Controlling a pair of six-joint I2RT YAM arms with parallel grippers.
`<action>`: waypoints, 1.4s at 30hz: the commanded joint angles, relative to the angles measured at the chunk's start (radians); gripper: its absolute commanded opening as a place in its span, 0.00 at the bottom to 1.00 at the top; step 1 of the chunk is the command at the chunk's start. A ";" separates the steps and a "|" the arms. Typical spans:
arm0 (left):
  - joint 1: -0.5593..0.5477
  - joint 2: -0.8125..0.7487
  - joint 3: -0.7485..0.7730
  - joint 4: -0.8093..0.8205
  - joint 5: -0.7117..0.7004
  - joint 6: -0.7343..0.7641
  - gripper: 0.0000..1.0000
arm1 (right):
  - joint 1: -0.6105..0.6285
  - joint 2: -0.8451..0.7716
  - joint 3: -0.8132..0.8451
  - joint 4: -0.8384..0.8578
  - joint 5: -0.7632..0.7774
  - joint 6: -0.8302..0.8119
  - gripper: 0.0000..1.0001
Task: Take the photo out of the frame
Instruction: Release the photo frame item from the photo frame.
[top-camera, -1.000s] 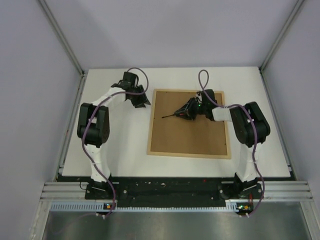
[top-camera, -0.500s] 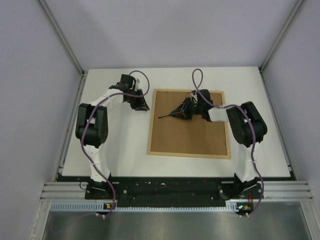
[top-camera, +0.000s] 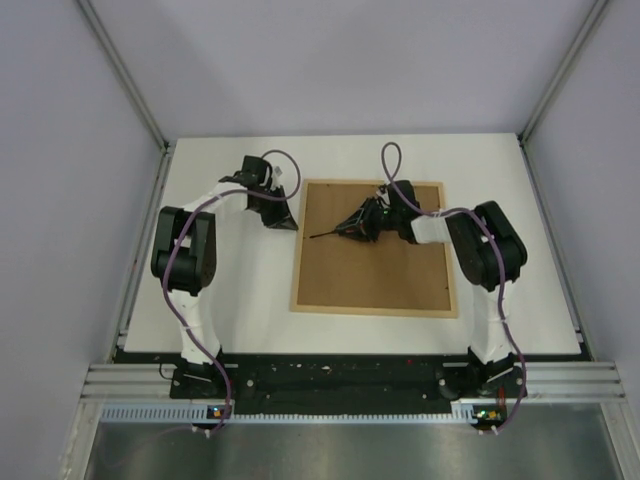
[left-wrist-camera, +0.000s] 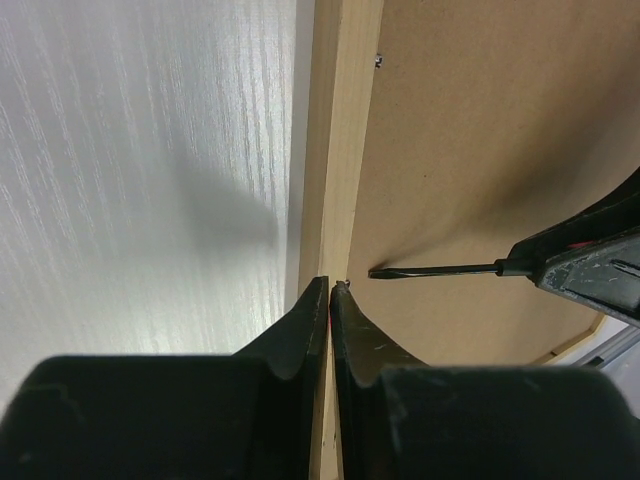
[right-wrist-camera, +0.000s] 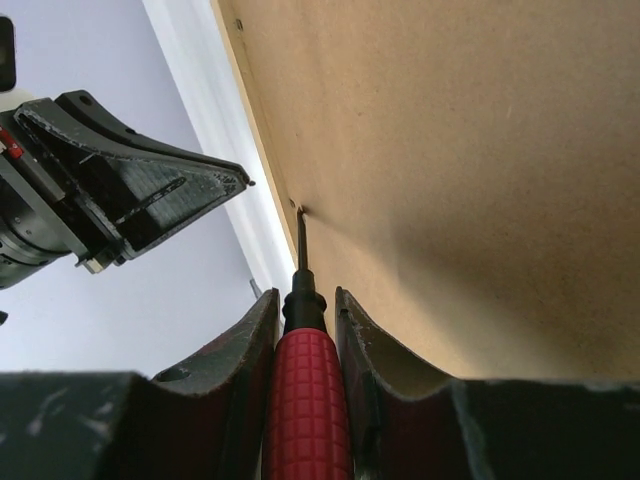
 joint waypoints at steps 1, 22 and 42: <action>-0.007 -0.034 -0.016 0.014 0.013 0.012 0.09 | 0.024 0.023 -0.008 0.056 -0.040 0.090 0.00; -0.030 -0.030 -0.034 0.044 0.004 -0.002 0.04 | 0.020 0.065 -0.017 0.111 -0.059 0.173 0.00; -0.053 -0.028 -0.029 0.047 -0.006 -0.003 0.03 | -0.028 0.079 0.063 -0.019 -0.011 0.115 0.00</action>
